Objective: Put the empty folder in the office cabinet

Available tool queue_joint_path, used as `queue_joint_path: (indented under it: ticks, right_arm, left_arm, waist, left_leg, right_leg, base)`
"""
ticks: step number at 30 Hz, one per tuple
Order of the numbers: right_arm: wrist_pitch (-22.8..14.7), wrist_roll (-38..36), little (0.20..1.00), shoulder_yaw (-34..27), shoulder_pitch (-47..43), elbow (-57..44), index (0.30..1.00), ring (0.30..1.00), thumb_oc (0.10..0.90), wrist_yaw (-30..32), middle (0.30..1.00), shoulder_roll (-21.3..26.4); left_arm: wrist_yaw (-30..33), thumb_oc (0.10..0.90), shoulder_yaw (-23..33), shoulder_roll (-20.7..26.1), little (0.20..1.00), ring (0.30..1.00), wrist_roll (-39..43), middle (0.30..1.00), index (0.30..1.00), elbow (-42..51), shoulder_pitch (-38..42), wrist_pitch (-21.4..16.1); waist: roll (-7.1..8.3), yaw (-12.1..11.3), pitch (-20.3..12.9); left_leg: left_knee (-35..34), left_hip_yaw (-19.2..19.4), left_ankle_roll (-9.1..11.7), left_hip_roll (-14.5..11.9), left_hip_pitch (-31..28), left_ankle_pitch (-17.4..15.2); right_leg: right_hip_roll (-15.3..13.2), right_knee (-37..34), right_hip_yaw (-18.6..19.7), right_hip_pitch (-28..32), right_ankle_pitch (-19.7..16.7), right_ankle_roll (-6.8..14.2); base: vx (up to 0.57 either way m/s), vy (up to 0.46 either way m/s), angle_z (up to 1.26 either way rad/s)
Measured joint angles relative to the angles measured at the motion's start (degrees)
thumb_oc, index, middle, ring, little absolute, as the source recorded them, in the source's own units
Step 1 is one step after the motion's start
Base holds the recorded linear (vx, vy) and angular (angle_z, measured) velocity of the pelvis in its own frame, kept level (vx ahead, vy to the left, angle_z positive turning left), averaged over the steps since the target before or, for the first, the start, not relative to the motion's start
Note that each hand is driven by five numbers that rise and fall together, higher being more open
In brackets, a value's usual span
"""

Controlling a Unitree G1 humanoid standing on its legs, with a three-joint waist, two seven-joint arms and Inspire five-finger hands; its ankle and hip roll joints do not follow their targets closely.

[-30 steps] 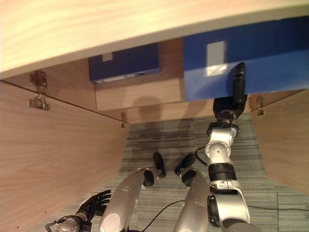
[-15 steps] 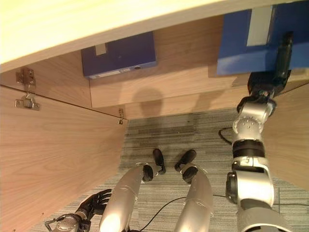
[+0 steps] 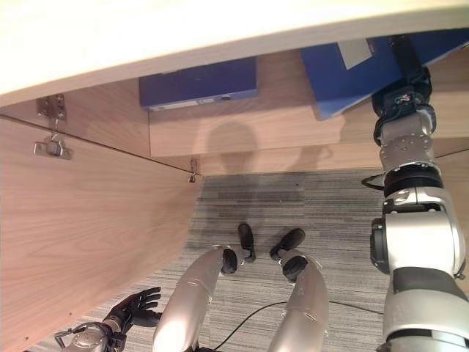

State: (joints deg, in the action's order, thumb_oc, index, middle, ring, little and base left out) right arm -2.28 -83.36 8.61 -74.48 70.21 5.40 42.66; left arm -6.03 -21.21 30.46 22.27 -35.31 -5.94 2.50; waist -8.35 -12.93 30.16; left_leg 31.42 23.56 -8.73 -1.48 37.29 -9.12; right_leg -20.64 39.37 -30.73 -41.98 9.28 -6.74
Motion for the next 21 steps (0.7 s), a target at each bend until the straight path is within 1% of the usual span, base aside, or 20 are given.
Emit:
queue_joint_path:
  ticks: [1,2,3,6,8,10,13,14,16,19,21]
  right_arm:
    - [0.0,-0.2,0.3,-0.5,-0.1,0.0,0.3,0.3,0.4,0.0,0.3,0.0]
    - [-0.1,-0.8,0.629,-0.8,-0.1,0.0,0.629,0.629,0.62,0.0,0.629,0.0]
    - [-0.2,-1.5,0.9,-1.4,-0.1,0.0,0.9,0.9,0.8,0.0,0.9,-0.1]
    - [-1.9,-4.0,0.9,-3.5,-0.1,-0.2,0.9,0.9,0.8,0.1,0.9,-1.3]
    - [-4.1,-5.7,0.9,-5.7,-0.1,-1.6,0.9,0.9,0.8,0.1,0.9,-3.0]
    - [-6.9,-7.6,0.9,-8.2,0.3,-5.1,0.9,0.9,0.8,0.1,0.9,-5.4]
    - [-9.9,-9.2,0.9,-9.2,0.4,-8.7,0.9,0.9,0.8,0.1,0.9,-7.6]
    - [-13.0,-10.3,0.9,-10.6,0.6,-12.6,0.9,0.9,0.8,0.1,0.9,-10.1]
    - [-14.9,-11.1,0.9,-11.1,1.4,-16.3,0.9,0.9,0.8,0.1,0.9,-11.1]
    - [-18.8,-11.5,0.9,-11.9,1.7,-20.7,0.9,0.9,0.8,0.1,0.9,-13.8]
    - [-19.9,-11.4,0.9,-12.2,1.9,-21.9,0.9,0.9,0.8,0.1,0.9,-14.3]
  left_arm:
    - [0.0,0.8,0.0,0.0,0.9,0.9,0.0,0.9,0.9,0.0,0.0,0.0]
    - [0.0,0.8,-0.1,0.0,0.9,0.9,0.0,0.9,0.9,0.0,0.0,0.0]
    - [0.0,0.8,-0.1,0.0,0.9,0.9,0.0,0.9,0.9,0.0,0.0,0.0]
    - [0.2,0.8,-0.1,0.0,0.9,0.9,0.0,0.9,0.9,0.0,0.0,0.1]
    - [0.2,0.8,-0.1,0.0,0.9,0.9,0.0,0.9,0.9,0.1,0.0,0.0]
    - [0.4,0.8,0.0,0.0,0.9,0.9,0.0,0.9,0.9,0.4,0.0,0.0]
    - [0.5,0.8,-0.1,0.0,0.9,0.9,0.0,0.9,0.9,1.2,0.0,0.0]
    - [0.6,0.8,-0.1,0.0,0.9,0.9,0.0,0.9,0.9,1.9,0.0,0.0]
    - [0.6,0.8,-0.1,0.0,0.9,0.9,-0.1,0.9,0.9,2.5,0.2,-0.2]
    - [0.7,0.8,-0.1,0.0,0.9,0.9,-0.1,0.9,0.9,2.8,0.2,-0.3]
    - [0.7,0.8,-0.1,0.0,0.9,0.9,-0.1,0.9,0.9,2.9,0.2,-0.4]
  waist:
    - [0.0,0.0,0.0]
    - [-0.01,0.2,0.0]
    - [-0.03,0.1,0.0]
    - [-0.09,0.0,-0.1]
    - [-0.17,0.0,-0.1]
    - [-0.44,0.1,-0.3]
    - [-1.09,-0.1,-0.7]
    - [-1.41,0.1,-0.9]
    - [-1.68,-0.1,-1.1]
    - [-1.78,0.0,-1.2]
    - [-1.86,-0.1,-1.2]
  left_leg:
    - [-0.2,-0.1,0.0,0.2,0.0,0.1]
    - [-0.7,-0.2,0.0,0.6,0.0,0.5]
    - [-0.8,-0.3,0.0,0.7,0.0,0.5]
    - [-0.8,-0.3,0.0,0.8,0.1,0.6]
    - [-1.1,-0.3,0.1,0.9,0.1,0.7]
    - [-1.3,-0.3,0.1,1.0,0.1,0.9]
    - [-1.4,-0.3,0.0,1.1,0.1,0.9]
    - [-1.7,-0.2,0.0,1.2,0.1,1.1]
    - [-1.9,-0.2,0.0,1.3,0.0,1.2]
    - [-2.0,-0.1,0.0,1.4,-0.3,1.3]
    - [-2.0,0.0,-0.1,1.5,-0.5,1.3]
  right_leg:
    - [-0.1,0.0,-0.1,0.0,0.0,0.0]
    - [-0.5,0.0,-0.3,-0.1,0.0,0.0]
    - [-0.6,0.0,-0.4,-0.1,0.0,0.0]
    - [-0.7,0.0,-0.4,-0.1,0.0,0.0]
    - [-0.8,0.0,-0.4,-0.1,0.0,0.0]
    - [-0.9,0.0,-0.4,-0.3,0.0,0.0]
    - [-0.9,0.0,-0.4,-0.3,0.0,0.1]
    - [-1.0,0.0,-0.3,-0.6,0.0,0.1]
    - [-1.0,0.0,-0.3,-0.6,0.0,0.0]
    - [-1.1,0.1,-0.1,-0.6,0.0,0.1]
    - [-1.2,0.3,0.1,-0.5,0.0,0.1]
  base:
    - [0.01,-0.018,0.13]
    - [0.0,-0.008,0.1]
    - [0.01,-0.011,0.08]
    - [0.0,-0.001,0.01]
    - [0.0,0.0,0.0]
    - [0.0,0.0,0.0]
    - [0.0,0.0,0.0]
    - [0.0,0.0,0.0]
    - [0.0,0.0,0.0]
    - [0.0,0.0,0.0]
    - [0.0,0.0,0.0]
